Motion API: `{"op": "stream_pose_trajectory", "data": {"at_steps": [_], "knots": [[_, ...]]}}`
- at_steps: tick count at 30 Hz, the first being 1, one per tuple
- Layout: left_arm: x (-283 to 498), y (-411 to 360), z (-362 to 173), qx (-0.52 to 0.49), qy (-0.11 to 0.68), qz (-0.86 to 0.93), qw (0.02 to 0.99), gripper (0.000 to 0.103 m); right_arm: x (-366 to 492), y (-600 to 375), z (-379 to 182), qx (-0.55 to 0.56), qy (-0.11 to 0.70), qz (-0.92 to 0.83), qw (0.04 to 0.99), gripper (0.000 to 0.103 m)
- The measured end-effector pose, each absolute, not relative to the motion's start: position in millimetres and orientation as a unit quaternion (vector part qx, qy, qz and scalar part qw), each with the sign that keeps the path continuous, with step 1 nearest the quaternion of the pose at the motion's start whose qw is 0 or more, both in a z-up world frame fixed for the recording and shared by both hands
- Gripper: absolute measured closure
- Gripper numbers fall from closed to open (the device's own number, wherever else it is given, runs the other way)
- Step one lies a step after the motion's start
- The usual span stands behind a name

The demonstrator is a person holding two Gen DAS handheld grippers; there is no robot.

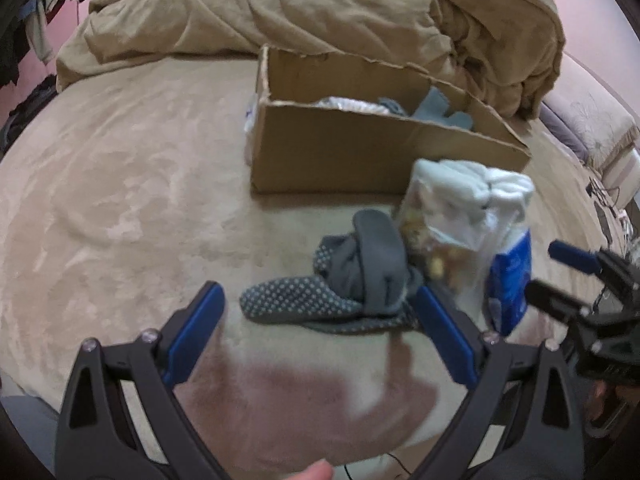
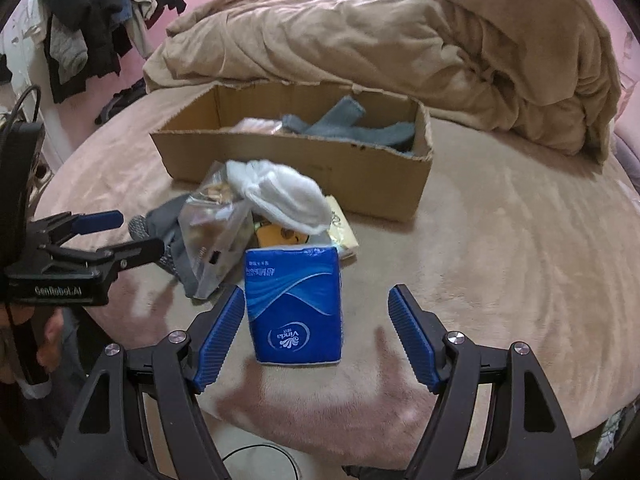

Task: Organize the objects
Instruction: 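Grasp the grey dotted glove with the left gripper while the right grasps the blue tissue pack, then place the dotted glove and blue tissue pack into the box, open both grippers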

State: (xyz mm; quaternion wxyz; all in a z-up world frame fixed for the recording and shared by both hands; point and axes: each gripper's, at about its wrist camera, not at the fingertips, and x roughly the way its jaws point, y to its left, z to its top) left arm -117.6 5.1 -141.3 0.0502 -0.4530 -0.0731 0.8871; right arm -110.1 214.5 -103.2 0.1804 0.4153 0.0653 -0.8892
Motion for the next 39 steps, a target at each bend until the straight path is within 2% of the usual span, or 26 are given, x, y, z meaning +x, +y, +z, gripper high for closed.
{"op": "stream_pose_trajectory", "data": {"at_steps": [7, 9, 11, 12, 13, 14, 17, 20, 26, 29, 39], "knots": [[-128, 9, -156, -0.46, -0.082, 0.881, 0.071, 0.007, -122, 207, -125, 0.431, 0.071, -0.881, 0.183, 0.026], [-128, 10, -155, -0.458, -0.08, 0.882, 0.077, 0.015, -123, 206, -127, 0.432, 0.072, -0.879, 0.186, 0.026], [-126, 13, -152, -0.455, -0.081, 0.883, 0.086, 0.03, -123, 204, -130, 0.433, 0.073, -0.879, 0.188, 0.026], [-125, 14, -151, -0.454, -0.081, 0.883, 0.091, 0.033, -123, 203, -130, 0.433, 0.07, -0.878, 0.19, 0.027], [-124, 16, -149, -0.454, -0.079, 0.883, 0.095, 0.039, -123, 202, -131, 0.433, 0.068, -0.878, 0.191, 0.033], [-122, 18, -148, -0.453, -0.078, 0.883, 0.097, 0.045, -123, 201, -131, 0.435, 0.066, -0.877, 0.195, 0.045], [-118, 21, -145, -0.451, -0.08, 0.883, 0.101, 0.054, -119, 196, -131, 0.434, 0.071, -0.874, 0.208, 0.064], [-112, 22, -141, -0.446, -0.083, 0.885, 0.106, 0.061, -115, 192, -129, 0.432, 0.078, -0.873, 0.212, 0.07], [-100, 19, -131, -0.432, -0.09, 0.891, 0.109, 0.069, -110, 202, -122, 0.433, 0.053, -0.873, 0.218, 0.084], [-97, 15, -127, -0.43, -0.099, 0.891, 0.106, 0.071, -107, 206, -117, 0.43, 0.044, -0.875, 0.219, 0.088], [-78, 3, -79, -0.397, -0.108, 0.906, 0.098, 0.071, -96, 229, -79, 0.404, 0.009, -0.891, 0.208, 0.09]]}}
